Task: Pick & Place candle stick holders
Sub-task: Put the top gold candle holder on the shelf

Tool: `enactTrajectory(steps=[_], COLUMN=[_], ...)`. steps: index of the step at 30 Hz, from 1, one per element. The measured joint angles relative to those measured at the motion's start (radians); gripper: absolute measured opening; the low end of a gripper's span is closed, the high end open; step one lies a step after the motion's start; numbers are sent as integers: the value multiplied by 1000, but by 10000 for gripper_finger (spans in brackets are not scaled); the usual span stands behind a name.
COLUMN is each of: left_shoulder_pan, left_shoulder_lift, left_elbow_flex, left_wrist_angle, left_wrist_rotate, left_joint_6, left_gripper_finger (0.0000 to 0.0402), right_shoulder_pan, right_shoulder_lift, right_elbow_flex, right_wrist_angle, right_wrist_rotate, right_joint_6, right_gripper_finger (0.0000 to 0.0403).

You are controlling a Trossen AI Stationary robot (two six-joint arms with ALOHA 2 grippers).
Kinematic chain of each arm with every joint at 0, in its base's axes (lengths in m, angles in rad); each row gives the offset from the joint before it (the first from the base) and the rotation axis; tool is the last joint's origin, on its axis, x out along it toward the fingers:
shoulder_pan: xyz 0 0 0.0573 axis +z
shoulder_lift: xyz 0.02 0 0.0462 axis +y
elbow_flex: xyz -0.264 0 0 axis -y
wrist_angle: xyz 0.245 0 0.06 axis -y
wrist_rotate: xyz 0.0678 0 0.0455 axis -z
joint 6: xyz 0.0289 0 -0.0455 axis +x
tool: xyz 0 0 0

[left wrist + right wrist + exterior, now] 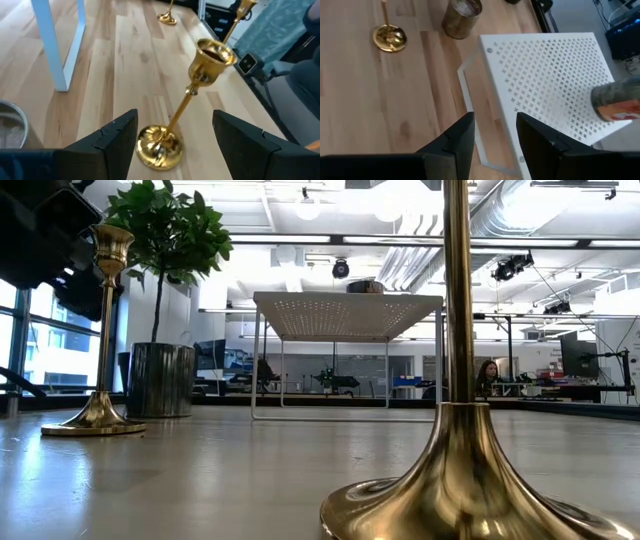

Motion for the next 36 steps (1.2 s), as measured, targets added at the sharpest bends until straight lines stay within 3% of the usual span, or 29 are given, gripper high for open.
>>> enactTrajectory(steps=[6,20,36], left_shoulder_pan=[0,0,0], left_shoulder_lift=[104,348,465], left_elbow_flex=[0,0,0], left_wrist_angle=[64,209,384], left_wrist_rotate=[59,47,87], left_joint_6=[-52,-69,-127], left_gripper_finger=[253,253,253], right_shoulder_pan=[21,31,37], right_shoulder_lift=[0,0,-1], right_elbow_flex=[0,0,0], right_wrist_angle=[27,27,27], right_wrist_rotate=[15,29,27], right_joint_6=[-2,20,19], right_gripper_finger=[140,140,140])
